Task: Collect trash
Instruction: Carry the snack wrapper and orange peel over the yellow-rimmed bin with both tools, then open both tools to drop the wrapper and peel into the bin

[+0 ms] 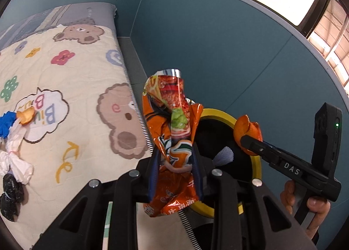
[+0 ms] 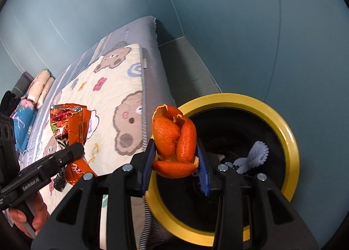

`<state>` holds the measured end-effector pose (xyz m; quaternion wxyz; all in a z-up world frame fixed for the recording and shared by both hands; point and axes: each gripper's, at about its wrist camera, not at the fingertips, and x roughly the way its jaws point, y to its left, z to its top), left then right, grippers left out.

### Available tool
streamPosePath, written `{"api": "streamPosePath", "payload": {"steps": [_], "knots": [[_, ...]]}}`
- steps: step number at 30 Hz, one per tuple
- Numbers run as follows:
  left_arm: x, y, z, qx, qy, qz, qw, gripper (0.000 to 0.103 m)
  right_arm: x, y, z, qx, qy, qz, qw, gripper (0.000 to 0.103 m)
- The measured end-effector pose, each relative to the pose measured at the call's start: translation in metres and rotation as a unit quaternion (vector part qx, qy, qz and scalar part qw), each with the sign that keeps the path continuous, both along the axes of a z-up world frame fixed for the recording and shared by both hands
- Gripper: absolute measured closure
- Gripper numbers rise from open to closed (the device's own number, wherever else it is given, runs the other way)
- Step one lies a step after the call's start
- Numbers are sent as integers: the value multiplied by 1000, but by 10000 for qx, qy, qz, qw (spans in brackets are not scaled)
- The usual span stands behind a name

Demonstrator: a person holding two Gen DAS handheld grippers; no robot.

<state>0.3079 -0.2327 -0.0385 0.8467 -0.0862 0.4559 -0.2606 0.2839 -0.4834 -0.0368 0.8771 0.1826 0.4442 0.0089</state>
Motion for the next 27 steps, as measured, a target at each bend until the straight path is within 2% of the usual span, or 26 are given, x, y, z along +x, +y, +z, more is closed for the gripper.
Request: {"api": "streamPosePath", "payload": {"steps": [12, 22, 25, 27], "knots": [[11, -53, -26, 4, 195, -296, 9994, 77, 3, -39, -25, 156, 172, -322, 9992, 68], [13, -77, -38, -58, 270, -488, 9984, 76, 4, -56, -39, 262, 259, -521, 9980, 66], [11, -79, -37, -108, 253, -532, 9982, 70, 2, -62, -40, 274, 239, -615, 9974, 64], [9, -78, -35, -88, 173, -535, 9984, 60, 2, -63, -39, 275, 222, -648, 9973, 63]]}}
